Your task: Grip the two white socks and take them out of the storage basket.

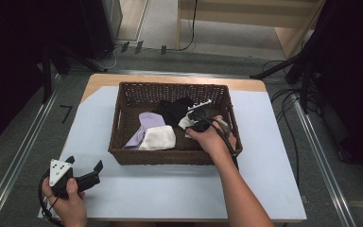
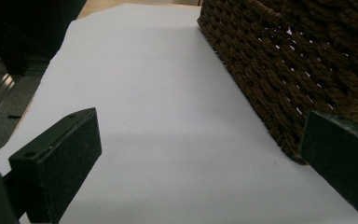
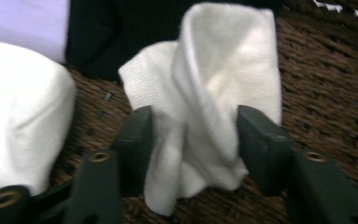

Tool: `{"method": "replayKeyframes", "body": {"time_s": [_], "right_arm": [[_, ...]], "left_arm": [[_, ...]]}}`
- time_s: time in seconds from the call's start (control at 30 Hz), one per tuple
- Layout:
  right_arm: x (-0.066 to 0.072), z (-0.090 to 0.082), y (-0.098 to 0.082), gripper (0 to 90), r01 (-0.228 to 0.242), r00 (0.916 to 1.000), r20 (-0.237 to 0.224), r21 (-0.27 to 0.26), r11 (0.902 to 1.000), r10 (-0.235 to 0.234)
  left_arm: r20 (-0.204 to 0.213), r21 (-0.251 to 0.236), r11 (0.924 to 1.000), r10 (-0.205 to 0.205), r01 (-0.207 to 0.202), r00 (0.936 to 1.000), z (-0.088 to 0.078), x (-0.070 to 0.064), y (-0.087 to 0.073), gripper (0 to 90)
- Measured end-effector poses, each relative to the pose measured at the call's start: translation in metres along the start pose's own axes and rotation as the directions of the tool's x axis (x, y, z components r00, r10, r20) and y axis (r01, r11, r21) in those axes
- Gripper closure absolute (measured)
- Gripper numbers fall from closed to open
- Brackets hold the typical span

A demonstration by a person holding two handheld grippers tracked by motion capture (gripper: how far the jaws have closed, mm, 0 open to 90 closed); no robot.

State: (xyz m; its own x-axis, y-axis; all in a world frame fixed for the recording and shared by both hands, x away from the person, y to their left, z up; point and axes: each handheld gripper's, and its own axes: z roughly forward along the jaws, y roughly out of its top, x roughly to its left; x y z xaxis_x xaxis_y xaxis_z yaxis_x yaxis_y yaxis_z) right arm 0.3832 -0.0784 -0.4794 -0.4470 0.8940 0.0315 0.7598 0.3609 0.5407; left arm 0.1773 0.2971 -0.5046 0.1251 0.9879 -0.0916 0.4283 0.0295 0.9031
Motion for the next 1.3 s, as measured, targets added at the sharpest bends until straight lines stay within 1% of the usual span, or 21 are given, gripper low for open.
{"method": "replayKeyframes", "body": {"time_s": [0.07,0.1,0.17,0.23,0.3,0.33,0.4,0.53,0.57,0.6,0.63,0.67,0.7,0.83,0.87,1.07,1.1,1.13,1.23,1.27,1.3], "right_arm": [[-0.001,-0.002,0.000,67.8,0.008,0.9999,0.012,0.019,0.9998,-0.008],[-0.001,-0.002,0.000,67.8,0.008,0.9999,0.012,0.019,0.9998,-0.008],[-0.003,-0.007,0.001,76.9,0.022,0.9997,-0.001,0.026,0.9994,-0.022],[-0.003,-0.008,0.002,77.8,0.021,0.9998,-0.007,0.021,0.9996,-0.021],[-0.007,-0.014,0.003,78.9,-0.007,0.9998,-0.021,-0.017,0.9998,0.007],[-0.007,-0.014,0.003,78.9,-0.007,0.9998,-0.021,-0.017,0.9998,0.007],[-0.008,-0.020,0.004,79.1,-0.019,0.9998,-0.003,-0.073,0.9972,0.019],[-0.010,-0.028,0.005,79.0,-0.038,0.9991,0.012,-0.119,0.9921,0.040],[-0.012,-0.033,0.005,79.1,-0.063,0.9979,0.004,-0.167,0.9839,0.065],[-0.012,-0.033,0.005,79.1,-0.063,0.9979,0.004,-0.167,0.9839,0.065],[-0.014,-0.038,0.005,79.4,-0.087,0.9961,-0.002,-0.206,0.9747,0.088],[-0.014,-0.038,0.005,79.4,-0.087,0.9961,-0.002,-0.206,0.9747,0.088],[-0.015,-0.042,0.004,79.4,-0.087,0.9959,0.000,-0.243,0.9660,0.090],[-0.016,-0.045,0.003,79.4,-0.085,0.9962,-0.005,-0.268,0.9598,0.087],[-0.016,-0.047,0.003,79.5,-0.087,0.9960,-0.006,-0.283,0.9553,0.089],[-0.025,-0.062,0.002,79.2,-0.154,0.9881,-0.059,-0.388,0.9087,0.142],[-0.026,-0.064,0.001,78.9,-0.162,0.9868,-0.074,-0.406,0.8997,0.144],[-0.027,-0.069,0.001,78.7,-0.166,0.9856,-0.101,-0.433,0.8859,0.136],[-0.027,-0.074,0.000,78.8,-0.157,0.9874,-0.088,-0.447,0.8805,0.131],[-0.029,-0.078,0.000,79.0,-0.153,0.9882,-0.078,-0.465,0.8720,0.132],[-0.029,-0.078,0.000,79.0,-0.153,0.9882,-0.078,-0.465,0.8720,0.132]], "left_arm": [[0.002,0.000,1.0000,-0.001,0.001,1.0000,0.000,0.000,0.000,0.0],[0.002,0.000,1.0000,-0.001,0.001,1.0000,0.000,0.000,0.000,0.0],[0.001,-0.002,1.0000,-0.003,0.003,1.0000,0.000,0.000,0.000,0.0],[0.001,-0.002,1.0000,-0.004,0.004,1.0000,0.000,0.000,0.000,0.0],[0.001,-0.001,1.0000,-0.004,0.004,1.0000,0.000,0.000,0.000,0.0],[0.002,-0.001,1.0000,-0.004,0.004,1.0000,0.000,0.000,0.000,0.0],[0.001,-0.001,1.0000,-0.006,0.006,1.0000,0.000,0.000,0.000,0.0],[0.001,0.000,1.0000,-0.006,0.006,1.0000,0.000,0.000,0.000,0.0],[0.001,0.000,1.0000,-0.006,0.006,1.0000,0.000,0.000,0.000,0.0],[0.001,0.000,1.0000,-0.006,0.006,1.0000,0.000,0.000,0.000,0.0],[0.000,0.001,1.0000,-0.006,0.006,1.0000,0.000,0.000,0.000,0.0],[0.000,0.001,1.0000,-0.006,0.006,1.0000,0.000,0.000,0.000,0.0],[0.000,0.001,1.0000,-0.004,0.004,1.0000,0.000,0.000,0.000,0.0],[0.001,0.001,1.0000,-0.005,0.005,1.0000,0.000,0.000,0.000,0.0],[0.001,0.000,1.0000,-0.006,0.006,1.0000,0.000,0.000,0.000,0.0],[0.001,0.003,1.0000,-0.006,0.006,1.0000,0.001,0.000,0.000,0.0],[-0.002,0.003,1.0000,-0.007,0.007,1.0000,0.001,0.000,0.000,0.0],[-0.002,0.004,1.0000,-0.006,0.006,1.0000,0.001,0.000,0.000,0.0],[-0.002,0.008,1.0000,-0.005,0.005,1.0000,0.001,0.000,0.000,0.0],[-0.001,0.008,0.9999,-0.007,0.007,1.0000,0.001,0.000,0.001,0.0],[-0.003,0.006,1.0000,-0.007,0.007,1.0000,0.001,0.000,0.000,0.0]]}}
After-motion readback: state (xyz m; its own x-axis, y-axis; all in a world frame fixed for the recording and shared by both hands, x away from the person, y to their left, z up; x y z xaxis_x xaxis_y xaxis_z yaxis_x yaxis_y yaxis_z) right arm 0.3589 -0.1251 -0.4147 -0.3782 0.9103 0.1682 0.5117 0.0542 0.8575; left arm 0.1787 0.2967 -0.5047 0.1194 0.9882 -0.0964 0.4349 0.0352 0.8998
